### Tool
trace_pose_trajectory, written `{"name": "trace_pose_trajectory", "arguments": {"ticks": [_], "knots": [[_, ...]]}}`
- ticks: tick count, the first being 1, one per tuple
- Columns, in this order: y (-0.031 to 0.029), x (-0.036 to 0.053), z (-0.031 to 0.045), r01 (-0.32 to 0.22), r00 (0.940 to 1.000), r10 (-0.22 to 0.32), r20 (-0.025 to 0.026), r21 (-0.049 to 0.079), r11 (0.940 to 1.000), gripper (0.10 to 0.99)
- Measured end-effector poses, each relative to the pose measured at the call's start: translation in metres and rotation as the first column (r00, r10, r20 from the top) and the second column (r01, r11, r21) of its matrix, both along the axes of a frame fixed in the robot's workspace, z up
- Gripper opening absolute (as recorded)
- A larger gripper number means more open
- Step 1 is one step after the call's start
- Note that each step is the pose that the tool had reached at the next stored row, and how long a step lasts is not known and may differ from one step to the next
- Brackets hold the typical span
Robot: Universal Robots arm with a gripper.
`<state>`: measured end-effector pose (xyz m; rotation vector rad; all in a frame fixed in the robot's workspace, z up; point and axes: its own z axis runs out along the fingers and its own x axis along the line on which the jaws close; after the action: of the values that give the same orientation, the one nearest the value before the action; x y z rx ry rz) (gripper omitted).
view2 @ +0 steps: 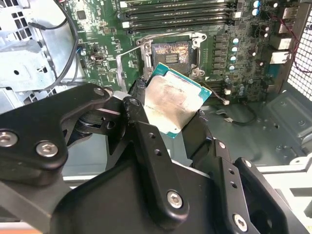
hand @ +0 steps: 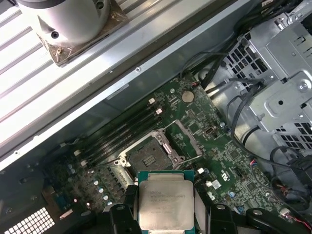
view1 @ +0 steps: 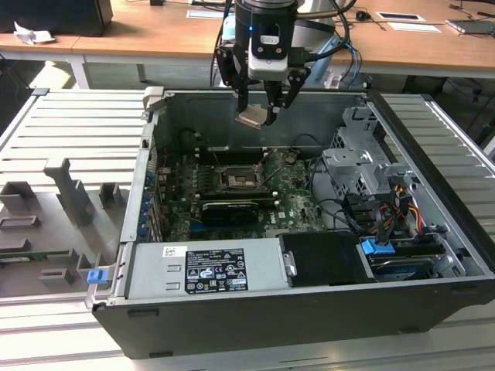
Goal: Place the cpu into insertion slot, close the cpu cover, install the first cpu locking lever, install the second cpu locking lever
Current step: 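Place the cpu into insertion slot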
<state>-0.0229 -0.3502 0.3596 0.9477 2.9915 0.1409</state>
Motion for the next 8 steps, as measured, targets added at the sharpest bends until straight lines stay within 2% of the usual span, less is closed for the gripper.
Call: {"name": "trace_pose_trajectory", "arguments": {"ticks": [8], "knots": [[0.0000,0.0000,-0.0004,0.035,0.9994,-0.035,0.0000,0.000,0.9994,0.541]]}}
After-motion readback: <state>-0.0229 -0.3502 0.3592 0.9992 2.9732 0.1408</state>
